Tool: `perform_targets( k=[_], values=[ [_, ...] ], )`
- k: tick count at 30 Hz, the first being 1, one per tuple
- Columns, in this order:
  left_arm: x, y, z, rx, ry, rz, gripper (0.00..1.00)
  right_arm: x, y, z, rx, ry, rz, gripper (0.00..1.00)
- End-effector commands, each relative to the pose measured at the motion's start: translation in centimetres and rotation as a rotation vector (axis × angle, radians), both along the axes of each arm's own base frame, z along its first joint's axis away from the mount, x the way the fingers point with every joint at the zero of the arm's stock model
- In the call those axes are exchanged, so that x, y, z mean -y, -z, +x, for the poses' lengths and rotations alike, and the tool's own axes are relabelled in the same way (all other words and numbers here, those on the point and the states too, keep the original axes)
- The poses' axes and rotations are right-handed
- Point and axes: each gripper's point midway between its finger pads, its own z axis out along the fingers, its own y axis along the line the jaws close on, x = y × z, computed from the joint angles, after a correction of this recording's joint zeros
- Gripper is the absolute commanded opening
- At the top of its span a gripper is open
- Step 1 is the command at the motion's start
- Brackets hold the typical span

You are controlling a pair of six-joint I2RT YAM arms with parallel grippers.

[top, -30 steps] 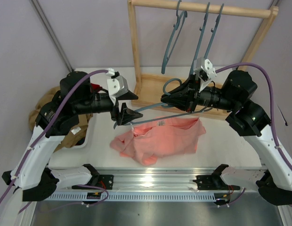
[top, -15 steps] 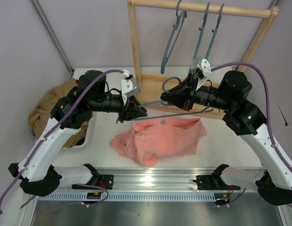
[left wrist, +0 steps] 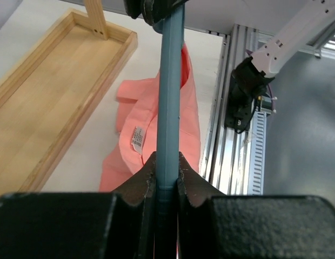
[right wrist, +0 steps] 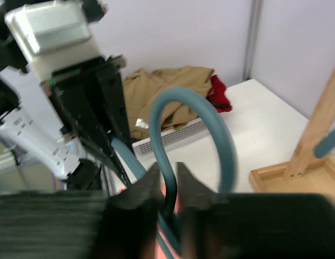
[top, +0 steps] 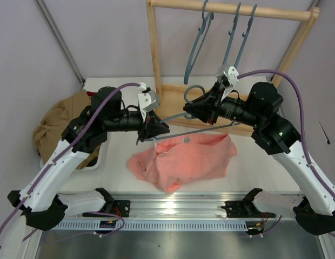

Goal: Place the skirt on the hanger

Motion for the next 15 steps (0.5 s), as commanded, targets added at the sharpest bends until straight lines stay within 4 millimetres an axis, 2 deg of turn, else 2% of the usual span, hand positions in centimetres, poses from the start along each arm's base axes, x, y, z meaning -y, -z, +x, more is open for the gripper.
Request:
perform_targets(
  k=[1, 2, 6, 7, 9, 11, 13, 14, 15],
  values=[
    [-1.1, -1.3, 1.8, 0.033, -0.159, -0.062, 0.00, 1.6, -4.5, 1.9, 0.059, 0.153, 0.141, 0.31],
    [-1.7, -1.7, 1.9, 0.044, -0.197, -0.084, 0.00, 1.7, -4.1, 2.2, 0.026, 0.170, 0.136, 0.50],
    [-2.7, -2.6, 0.9, 0.065, -0.209, -0.110, 0.00, 1.9, -2.9, 2.2, -0.053, 0.191, 0.128, 0.70],
    [-2.8, -2.2, 0.7, 0.055, -0.206, -0.096, 0.00, 2.1, -2.7, 2.3, -0.065, 0.206, 0.129, 0.77],
    [-3.2, -1.8, 0.6, 0.050, -0.223, -0.084, 0.00, 2.3, -1.9, 2.0, -0.100, 0.210, 0.117, 0.85],
    [-3.8, -0.1, 1.1, 0.026, -0.266, -0.039, 0.00, 2.9, -1.6, 1.5, -0.117, 0.222, 0.112, 0.88],
    [-4.6, 1.2, 1.3, 0.011, -0.313, -0.005, 0.00, 4.2, -1.3, 1.7, -0.145, 0.295, 0.121, 0.91],
    [-5.3, 2.1, 2.1, 0.009, -0.370, 0.021, 0.00, 4.9, -0.3, 1.9, -0.176, 0.340, 0.096, 0.91],
    [-5.8, 2.7, 2.2, 0.005, -0.398, 0.032, 0.00, 6.2, 0.0, 2.9, -0.191, 0.432, 0.097, 0.92]
  ],
)
